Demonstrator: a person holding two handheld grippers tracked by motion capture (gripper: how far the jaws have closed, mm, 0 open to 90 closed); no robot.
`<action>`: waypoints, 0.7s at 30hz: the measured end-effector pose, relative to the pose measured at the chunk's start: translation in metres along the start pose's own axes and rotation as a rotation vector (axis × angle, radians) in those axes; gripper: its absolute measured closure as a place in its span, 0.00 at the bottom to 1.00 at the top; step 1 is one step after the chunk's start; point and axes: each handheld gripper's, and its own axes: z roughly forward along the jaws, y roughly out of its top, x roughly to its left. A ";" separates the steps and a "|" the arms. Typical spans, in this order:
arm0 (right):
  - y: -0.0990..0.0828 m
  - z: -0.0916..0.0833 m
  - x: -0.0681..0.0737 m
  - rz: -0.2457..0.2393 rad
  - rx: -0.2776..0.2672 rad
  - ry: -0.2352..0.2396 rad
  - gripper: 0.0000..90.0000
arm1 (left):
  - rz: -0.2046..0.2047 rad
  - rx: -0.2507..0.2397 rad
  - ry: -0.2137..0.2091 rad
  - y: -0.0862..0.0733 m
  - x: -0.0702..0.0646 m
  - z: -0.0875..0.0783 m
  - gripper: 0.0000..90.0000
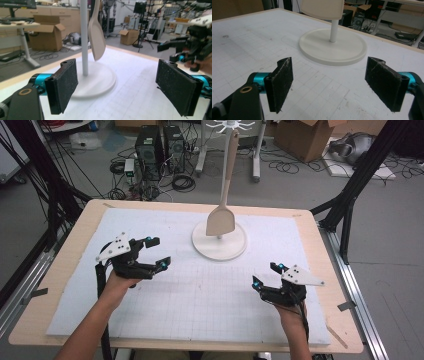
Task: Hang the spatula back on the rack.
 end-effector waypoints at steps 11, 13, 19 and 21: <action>-0.009 -0.002 0.006 0.006 -0.006 0.000 0.24 | -0.079 -0.004 0.036 -0.034 -0.001 -0.026 0.21; -0.010 -0.002 0.007 0.014 -0.004 0.000 0.24 | -0.080 -0.001 0.044 -0.036 -0.001 -0.027 0.21; -0.011 -0.002 0.007 0.018 -0.005 -0.004 0.24 | -0.084 0.010 0.051 -0.041 -0.001 -0.027 0.21; -0.011 -0.002 0.006 0.018 -0.001 -0.004 0.24 | -0.092 0.009 0.055 -0.043 0.000 -0.027 0.21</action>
